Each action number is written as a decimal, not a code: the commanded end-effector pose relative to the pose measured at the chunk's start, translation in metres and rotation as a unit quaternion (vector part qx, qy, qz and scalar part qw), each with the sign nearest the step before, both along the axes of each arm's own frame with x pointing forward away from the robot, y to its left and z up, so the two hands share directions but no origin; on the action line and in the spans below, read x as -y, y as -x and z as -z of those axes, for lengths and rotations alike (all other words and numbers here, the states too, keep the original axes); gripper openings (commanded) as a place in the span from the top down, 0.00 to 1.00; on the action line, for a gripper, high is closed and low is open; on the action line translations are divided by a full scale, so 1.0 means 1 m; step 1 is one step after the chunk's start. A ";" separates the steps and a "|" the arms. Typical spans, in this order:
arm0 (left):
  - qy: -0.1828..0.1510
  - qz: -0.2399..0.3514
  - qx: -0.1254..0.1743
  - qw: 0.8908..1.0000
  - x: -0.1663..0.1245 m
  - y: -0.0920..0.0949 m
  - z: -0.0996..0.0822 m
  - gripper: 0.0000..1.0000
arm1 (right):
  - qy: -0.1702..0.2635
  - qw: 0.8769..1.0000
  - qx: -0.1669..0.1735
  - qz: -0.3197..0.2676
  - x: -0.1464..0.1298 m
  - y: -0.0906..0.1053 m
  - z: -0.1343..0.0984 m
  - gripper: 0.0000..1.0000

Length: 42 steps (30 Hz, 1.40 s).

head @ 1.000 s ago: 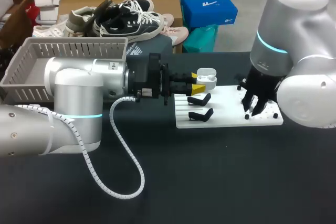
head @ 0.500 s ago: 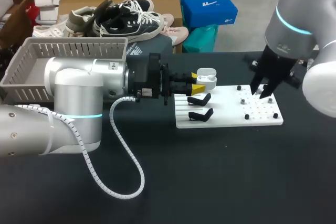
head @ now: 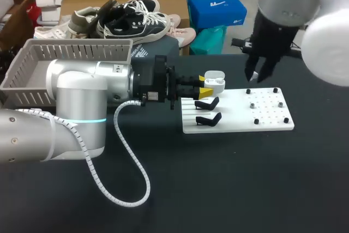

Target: Pick up each earbud case from the left stands, insert the matching earbuds, close the lid, and place the case in the box.

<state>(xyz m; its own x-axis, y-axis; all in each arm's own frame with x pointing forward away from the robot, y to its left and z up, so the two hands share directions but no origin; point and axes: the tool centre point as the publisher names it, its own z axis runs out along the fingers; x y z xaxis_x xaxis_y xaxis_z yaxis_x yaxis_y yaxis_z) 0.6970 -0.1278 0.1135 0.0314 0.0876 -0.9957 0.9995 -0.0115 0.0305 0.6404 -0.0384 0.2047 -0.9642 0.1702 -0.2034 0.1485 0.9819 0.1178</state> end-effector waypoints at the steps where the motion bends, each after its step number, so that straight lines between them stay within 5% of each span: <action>1: 0.000 -0.001 0.001 1.000 0.000 0.001 0.000 1.00 | 0.020 0.999 -0.018 -0.028 -0.020 -0.004 -0.012 1.00; 8: 0.000 -0.001 0.001 1.000 0.000 0.001 0.000 1.00 | 0.039 0.996 -0.028 -0.080 -0.048 -0.010 -0.007 1.00; 19: 0.000 -0.001 0.001 1.000 0.000 0.001 0.000 1.00 | 0.049 0.994 -0.050 -0.079 -0.077 -0.023 -0.002 1.00; 42: 0.000 -0.001 0.001 1.000 0.000 0.001 0.000 1.00 | 0.027 0.995 -0.046 -0.085 -0.073 -0.034 0.022 1.00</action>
